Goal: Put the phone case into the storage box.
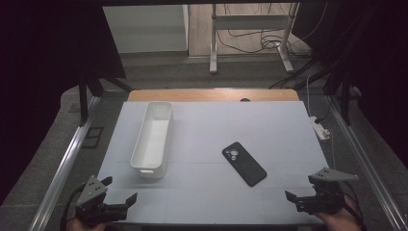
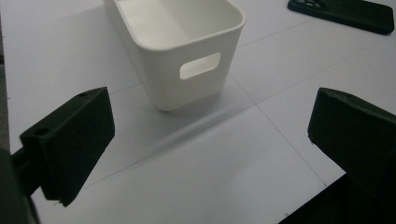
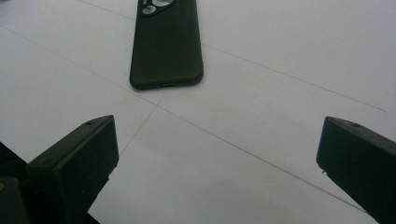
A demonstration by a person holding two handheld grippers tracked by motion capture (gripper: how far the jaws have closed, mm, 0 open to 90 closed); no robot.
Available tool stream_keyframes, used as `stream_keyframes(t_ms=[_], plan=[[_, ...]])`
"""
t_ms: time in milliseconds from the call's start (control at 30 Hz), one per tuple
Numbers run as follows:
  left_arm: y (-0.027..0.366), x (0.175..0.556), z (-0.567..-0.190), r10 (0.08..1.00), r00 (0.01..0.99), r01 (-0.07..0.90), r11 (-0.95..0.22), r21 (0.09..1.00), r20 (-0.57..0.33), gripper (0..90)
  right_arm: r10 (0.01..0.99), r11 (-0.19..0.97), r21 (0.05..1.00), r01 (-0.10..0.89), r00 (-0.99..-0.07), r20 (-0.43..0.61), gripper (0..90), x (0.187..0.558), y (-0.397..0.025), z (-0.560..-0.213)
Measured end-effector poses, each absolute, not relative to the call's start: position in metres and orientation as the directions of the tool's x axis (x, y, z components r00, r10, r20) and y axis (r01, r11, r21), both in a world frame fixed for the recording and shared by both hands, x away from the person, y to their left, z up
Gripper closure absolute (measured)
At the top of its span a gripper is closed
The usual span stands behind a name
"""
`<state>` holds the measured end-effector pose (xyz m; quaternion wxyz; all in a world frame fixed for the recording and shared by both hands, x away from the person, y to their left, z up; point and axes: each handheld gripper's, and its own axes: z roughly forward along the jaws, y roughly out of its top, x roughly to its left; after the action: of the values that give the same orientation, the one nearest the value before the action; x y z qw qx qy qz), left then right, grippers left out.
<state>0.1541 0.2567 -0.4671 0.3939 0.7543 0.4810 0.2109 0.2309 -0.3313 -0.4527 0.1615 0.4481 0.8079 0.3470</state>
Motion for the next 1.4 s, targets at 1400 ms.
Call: stream_keyframes(t_ms=[1400], plan=[[0.257,0.155,-0.467,0.892,0.447,0.561,-0.225,0.797,-0.062,1.3,0.774,0.498,0.61,0.617,-0.633,0.009,0.0,0.261,-0.306,-0.454]])
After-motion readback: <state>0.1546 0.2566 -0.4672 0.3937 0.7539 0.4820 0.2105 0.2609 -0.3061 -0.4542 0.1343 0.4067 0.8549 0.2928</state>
